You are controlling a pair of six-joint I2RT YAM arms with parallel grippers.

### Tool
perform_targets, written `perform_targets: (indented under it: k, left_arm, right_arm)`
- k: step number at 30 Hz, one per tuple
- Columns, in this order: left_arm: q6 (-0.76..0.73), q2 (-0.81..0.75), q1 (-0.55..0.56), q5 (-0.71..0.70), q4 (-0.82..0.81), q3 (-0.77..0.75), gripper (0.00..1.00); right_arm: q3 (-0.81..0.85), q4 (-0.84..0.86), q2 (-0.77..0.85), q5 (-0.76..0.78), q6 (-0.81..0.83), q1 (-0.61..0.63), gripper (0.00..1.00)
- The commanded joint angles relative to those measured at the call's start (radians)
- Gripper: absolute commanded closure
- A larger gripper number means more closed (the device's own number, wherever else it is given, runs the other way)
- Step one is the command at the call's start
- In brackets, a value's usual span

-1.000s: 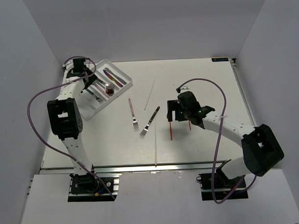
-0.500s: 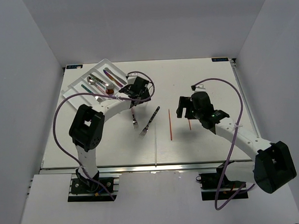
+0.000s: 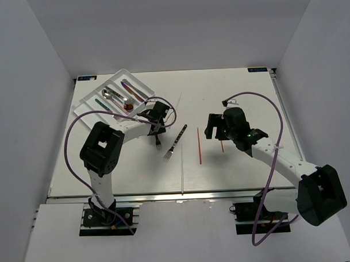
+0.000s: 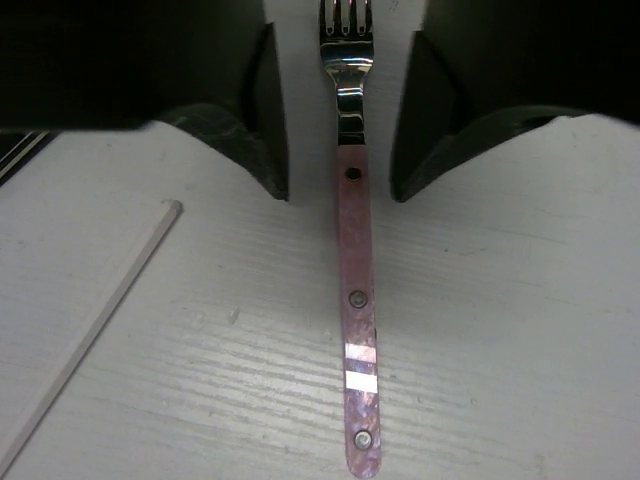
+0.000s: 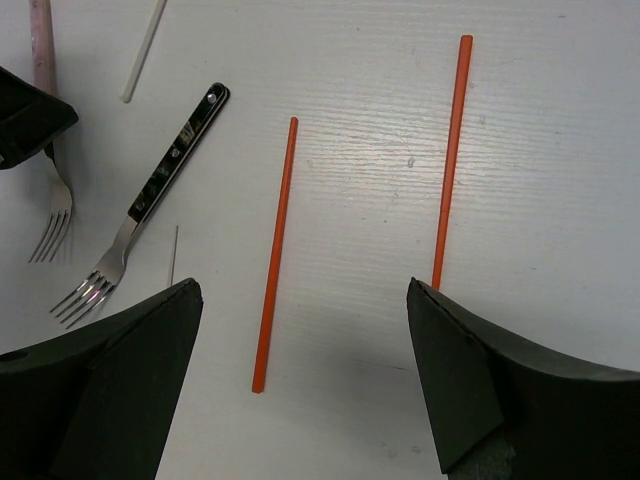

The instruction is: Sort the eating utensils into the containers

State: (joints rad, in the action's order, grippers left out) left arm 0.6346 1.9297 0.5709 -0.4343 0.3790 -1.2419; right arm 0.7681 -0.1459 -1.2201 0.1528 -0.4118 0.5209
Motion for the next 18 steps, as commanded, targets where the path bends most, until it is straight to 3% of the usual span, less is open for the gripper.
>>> perform_targets:
  k: [1, 2, 7, 8, 15, 18]
  left_arm:
    - [0.003, 0.0, 0.0, 0.039, -0.051, 0.036, 0.49]
    - [0.007, 0.002, 0.0, 0.045, -0.055, 0.042, 0.61]
    - [0.004, -0.029, -0.011, 0.049, -0.069, 0.097, 0.9]
    - [0.001, -0.05, -0.017, 0.046, -0.066, 0.104, 1.0]
    - [-0.033, -0.303, -0.045, -0.119, 0.067, 0.053, 1.0]
    - [-0.032, -0.369, -0.169, -0.115, 0.103, 0.015, 1.0]
  right_arm:
    - [-0.01, 0.049, -0.009, -0.009, 0.007, -0.001, 0.13]
    - [-0.012, 0.051, -0.01, -0.007, 0.007, -0.001, 0.13]
    - [-0.01, 0.051, -0.013, -0.007, 0.007, -0.001, 0.13]
    - [-0.01, 0.052, -0.012, -0.009, 0.007, -0.001, 0.13]
    - [-0.013, 0.057, -0.013, -0.012, 0.007, -0.001, 0.13]
    - [-0.013, 0.057, -0.018, -0.012, 0.007, -0.001, 0.13]
